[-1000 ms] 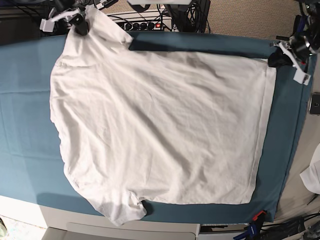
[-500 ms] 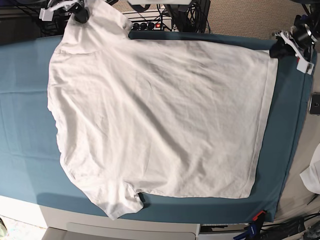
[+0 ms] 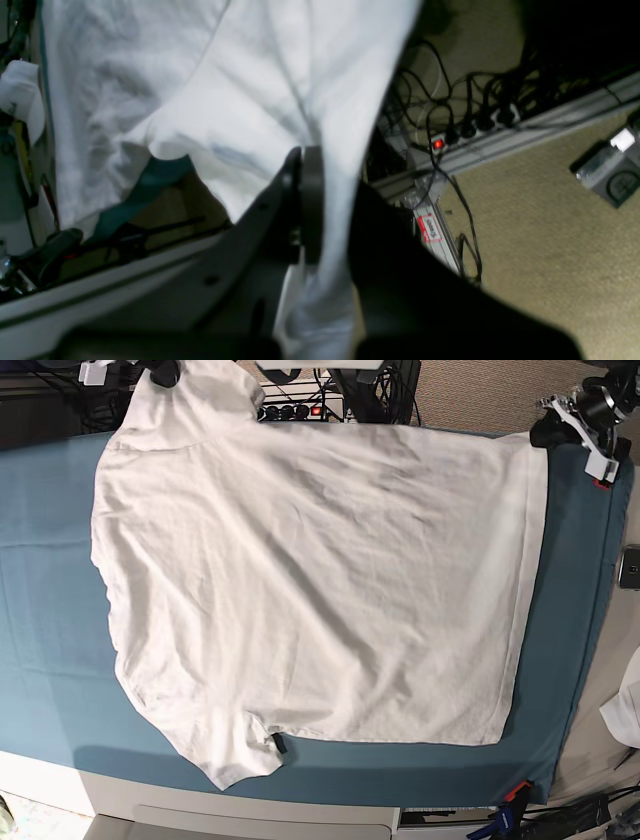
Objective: Fold the T-shirt properly
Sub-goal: 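Grasp both shirt corners and drag the shirt toward the arms, then lower the shirt edge and open both grippers to release it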
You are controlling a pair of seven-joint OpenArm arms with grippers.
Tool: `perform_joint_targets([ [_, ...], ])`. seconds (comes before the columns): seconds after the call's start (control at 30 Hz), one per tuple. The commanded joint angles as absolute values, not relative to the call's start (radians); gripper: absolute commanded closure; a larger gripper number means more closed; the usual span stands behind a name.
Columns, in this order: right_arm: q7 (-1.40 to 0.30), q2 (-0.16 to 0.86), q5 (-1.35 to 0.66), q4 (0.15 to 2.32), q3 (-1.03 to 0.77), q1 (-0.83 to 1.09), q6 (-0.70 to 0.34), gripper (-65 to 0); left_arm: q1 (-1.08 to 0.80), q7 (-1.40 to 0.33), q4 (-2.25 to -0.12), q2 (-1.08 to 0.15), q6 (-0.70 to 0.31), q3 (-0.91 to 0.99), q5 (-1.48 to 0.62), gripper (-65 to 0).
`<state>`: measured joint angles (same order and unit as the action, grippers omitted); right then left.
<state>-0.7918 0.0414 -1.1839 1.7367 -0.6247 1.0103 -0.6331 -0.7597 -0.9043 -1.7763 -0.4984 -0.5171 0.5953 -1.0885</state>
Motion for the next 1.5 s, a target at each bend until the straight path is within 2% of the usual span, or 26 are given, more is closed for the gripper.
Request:
perform_joint_targets([
  [0.0,-0.795,0.05,-1.197,1.75,-0.637,1.041,-0.644,0.0,-0.777,-0.901,-1.791,-0.506,-0.526,0.606,-1.108,0.0],
  [0.5,-0.842,0.051,-1.264,1.75,-0.732,1.1,-0.67,0.0,-0.867,-0.902,-1.836,-0.486,-0.551,0.606,-1.108,0.0],
  [1.07,-0.892,0.044,-1.439,1.801,-0.757,1.072,-0.698,0.0,-0.83,-0.883,-1.888,-0.443,-0.551,0.604,-1.108,0.0],
  [1.23,-0.878,0.041,-1.378,1.877,-0.757,0.99,-0.698,0.0,-0.79,-0.881,-1.914,-0.443,-0.55,0.604,-1.098,0.0],
  [1.47,-0.82,0.041,-1.161,1.89,-0.743,0.783,-0.698,0.0,-0.702,-0.841,-1.911,-0.443,-0.513,0.516,-0.976,0.0],
])
